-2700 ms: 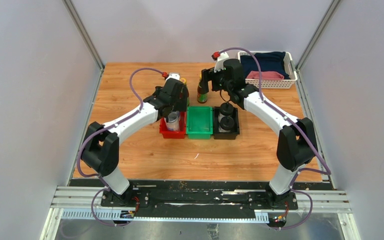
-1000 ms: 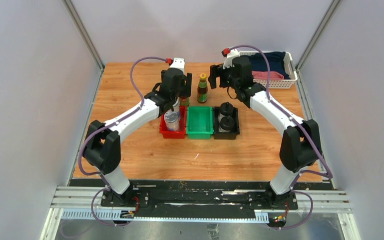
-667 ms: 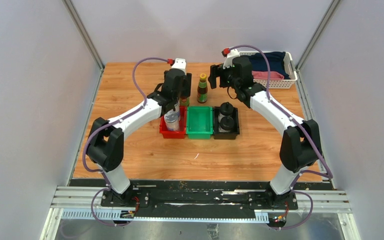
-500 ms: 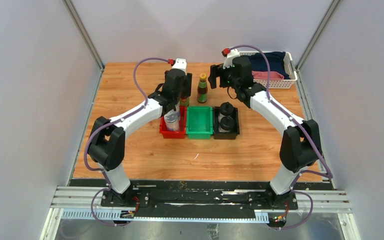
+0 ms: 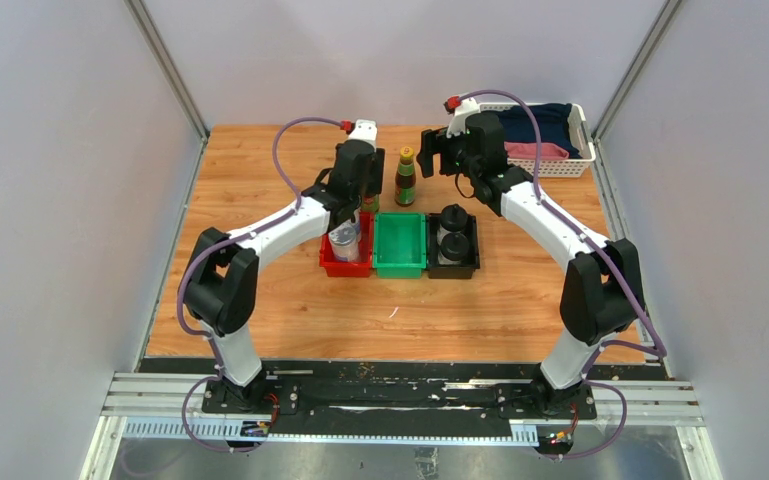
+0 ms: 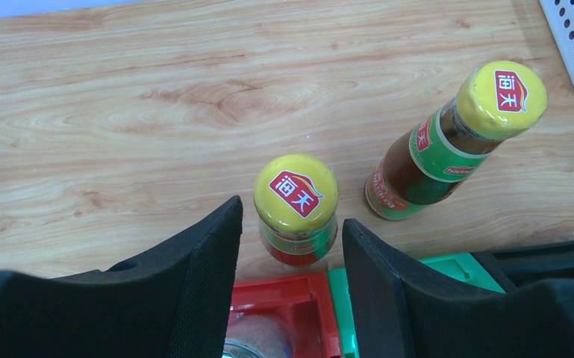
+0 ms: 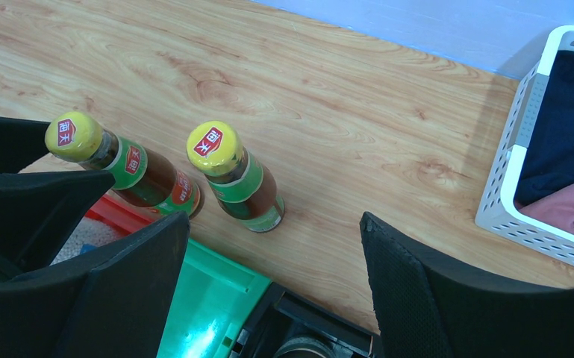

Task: Organize the condiment bottles
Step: Pick up the bottle from the center of the board.

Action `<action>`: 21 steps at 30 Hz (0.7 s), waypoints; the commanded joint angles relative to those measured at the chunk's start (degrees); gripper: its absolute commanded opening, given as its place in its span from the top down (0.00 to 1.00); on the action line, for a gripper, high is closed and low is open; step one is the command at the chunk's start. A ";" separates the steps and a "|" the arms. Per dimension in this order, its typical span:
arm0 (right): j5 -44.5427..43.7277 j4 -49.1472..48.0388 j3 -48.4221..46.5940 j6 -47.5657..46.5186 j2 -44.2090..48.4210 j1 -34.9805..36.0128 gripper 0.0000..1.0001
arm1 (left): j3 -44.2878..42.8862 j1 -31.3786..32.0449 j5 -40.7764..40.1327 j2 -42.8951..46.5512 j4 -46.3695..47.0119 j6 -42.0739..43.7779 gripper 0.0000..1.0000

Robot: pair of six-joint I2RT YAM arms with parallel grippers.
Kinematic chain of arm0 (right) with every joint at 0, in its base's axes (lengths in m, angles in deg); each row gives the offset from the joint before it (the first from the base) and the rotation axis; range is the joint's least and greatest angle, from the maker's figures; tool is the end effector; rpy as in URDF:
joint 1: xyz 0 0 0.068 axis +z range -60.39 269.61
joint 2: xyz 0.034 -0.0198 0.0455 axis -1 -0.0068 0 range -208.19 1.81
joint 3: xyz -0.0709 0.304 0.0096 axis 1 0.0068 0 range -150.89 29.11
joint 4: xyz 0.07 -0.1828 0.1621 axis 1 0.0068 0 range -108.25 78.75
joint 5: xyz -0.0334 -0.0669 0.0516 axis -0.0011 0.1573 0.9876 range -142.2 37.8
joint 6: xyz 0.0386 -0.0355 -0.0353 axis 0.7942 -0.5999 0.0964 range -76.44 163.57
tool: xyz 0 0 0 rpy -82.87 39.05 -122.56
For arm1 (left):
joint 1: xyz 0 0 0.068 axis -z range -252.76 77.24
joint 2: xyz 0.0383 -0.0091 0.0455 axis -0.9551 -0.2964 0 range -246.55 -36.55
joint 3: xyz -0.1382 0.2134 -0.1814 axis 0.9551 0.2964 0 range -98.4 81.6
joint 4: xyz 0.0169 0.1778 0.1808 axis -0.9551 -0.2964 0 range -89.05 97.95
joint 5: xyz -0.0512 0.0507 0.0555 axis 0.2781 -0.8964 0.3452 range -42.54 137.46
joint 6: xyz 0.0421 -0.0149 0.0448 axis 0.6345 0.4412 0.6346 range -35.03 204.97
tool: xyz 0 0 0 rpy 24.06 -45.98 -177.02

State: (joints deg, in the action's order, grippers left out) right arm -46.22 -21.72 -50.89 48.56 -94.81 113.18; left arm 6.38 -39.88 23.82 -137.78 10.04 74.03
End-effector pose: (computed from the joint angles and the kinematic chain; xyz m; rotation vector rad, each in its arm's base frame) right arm 0.3817 0.1720 0.3779 -0.3681 1.7842 0.4484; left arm 0.3694 -0.2155 0.3142 0.1096 1.9495 -0.0940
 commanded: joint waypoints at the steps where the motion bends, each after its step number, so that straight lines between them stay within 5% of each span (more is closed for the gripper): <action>1: 0.26 -0.58 -1.19 0.30 -1.07 -0.72 0.12 | -1.62 0.42 -1.06 -1.20 2.26 0.44 0.43; 21: 0.88 -0.49 -1.23 0.59 -2.02 -0.73 0.12 | -1.48 0.39 -1.37 -1.68 4.06 0.50 0.44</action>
State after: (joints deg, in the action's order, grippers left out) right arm -46.16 -21.72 -50.89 48.56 -96.12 113.18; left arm 6.27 -39.88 23.65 -138.52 12.29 74.08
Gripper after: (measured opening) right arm 0.882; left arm 0.565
